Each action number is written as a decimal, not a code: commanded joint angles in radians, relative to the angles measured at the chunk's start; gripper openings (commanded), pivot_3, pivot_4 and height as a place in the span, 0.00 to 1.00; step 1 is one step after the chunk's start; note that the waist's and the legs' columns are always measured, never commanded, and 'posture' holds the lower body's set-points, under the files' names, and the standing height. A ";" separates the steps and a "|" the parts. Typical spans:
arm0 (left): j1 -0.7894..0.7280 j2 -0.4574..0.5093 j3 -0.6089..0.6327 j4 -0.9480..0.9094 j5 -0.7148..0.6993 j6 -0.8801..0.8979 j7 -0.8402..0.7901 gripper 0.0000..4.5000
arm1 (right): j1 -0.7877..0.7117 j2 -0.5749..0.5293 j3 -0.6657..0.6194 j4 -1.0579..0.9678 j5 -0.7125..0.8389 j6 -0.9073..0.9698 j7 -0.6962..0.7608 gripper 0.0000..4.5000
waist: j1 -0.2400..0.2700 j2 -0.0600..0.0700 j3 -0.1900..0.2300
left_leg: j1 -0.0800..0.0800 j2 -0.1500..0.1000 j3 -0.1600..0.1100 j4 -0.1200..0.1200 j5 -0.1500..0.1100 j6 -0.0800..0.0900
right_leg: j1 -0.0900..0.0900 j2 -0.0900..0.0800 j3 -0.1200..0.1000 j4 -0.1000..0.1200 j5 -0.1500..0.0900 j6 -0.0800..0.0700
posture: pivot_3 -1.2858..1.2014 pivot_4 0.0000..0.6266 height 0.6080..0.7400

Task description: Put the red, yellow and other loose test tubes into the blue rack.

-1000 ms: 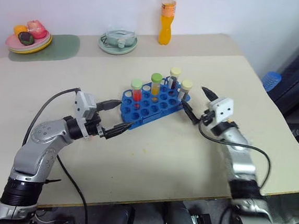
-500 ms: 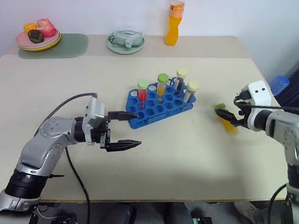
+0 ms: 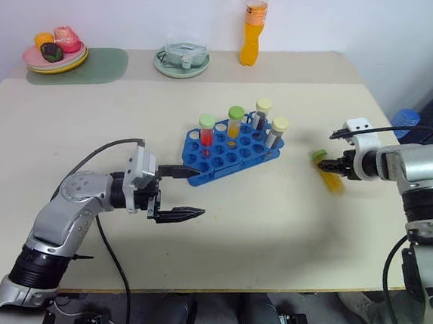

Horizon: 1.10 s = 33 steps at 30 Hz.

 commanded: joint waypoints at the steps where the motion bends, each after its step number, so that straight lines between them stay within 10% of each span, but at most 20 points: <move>1: 0.011 0.012 0.023 -0.045 -0.003 -0.007 0.018 1.00 | -0.039 0.005 0.029 0.062 -0.058 -0.059 0.022 0.18 | 0.000 0.000 0.000 | 0.000 0.000 0.000 0.000 0.000 0.000 | 0.000 0.000 0.000 0.000 0.000 0.000 | 0.52 0.24 1.00; 10: 0.026 0.015 0.033 -0.056 -0.016 -0.003 0.040 1.00 | -0.038 -0.027 0.034 0.001 -0.104 -0.119 0.095 0.15 | 0.000 0.000 0.000 | 0.001 0.000 0.000 0.001 0.000 0.000 | 0.001 0.000 0.000 0.000 0.000 0.000 | 0.52 0.24 1.00; 18: 0.015 0.009 0.039 -0.038 -0.019 -0.007 0.048 1.00 | 0.235 -0.114 -0.180 -0.552 0.176 -0.173 0.363 0.15 | 0.003 0.001 0.001 | -0.004 0.000 -0.001 -0.001 0.000 0.000 | -0.003 0.000 -0.001 0.000 0.000 0.000 | 0.52 0.24 1.00; 25: -0.010 -0.008 0.042 -0.002 -0.005 -0.030 0.057 1.00 | 0.470 0.044 -0.301 -0.786 0.289 -0.448 0.348 0.15 | 0.003 0.000 0.001 | 0.000 0.000 0.000 0.000 0.000 0.000 | 0.000 0.000 0.000 0.000 0.000 0.000 | 0.52 0.24 1.00; 33: -0.020 -0.059 0.083 0.055 0.027 -0.092 0.148 1.00 | 0.377 0.461 -0.277 -0.618 0.236 -0.858 0.140 0.15 | -0.001 0.001 0.001 | 0.001 0.000 0.000 0.000 0.000 0.000 | 0.000 0.001 0.000 0.001 0.000 0.000 | 0.52 0.24 1.00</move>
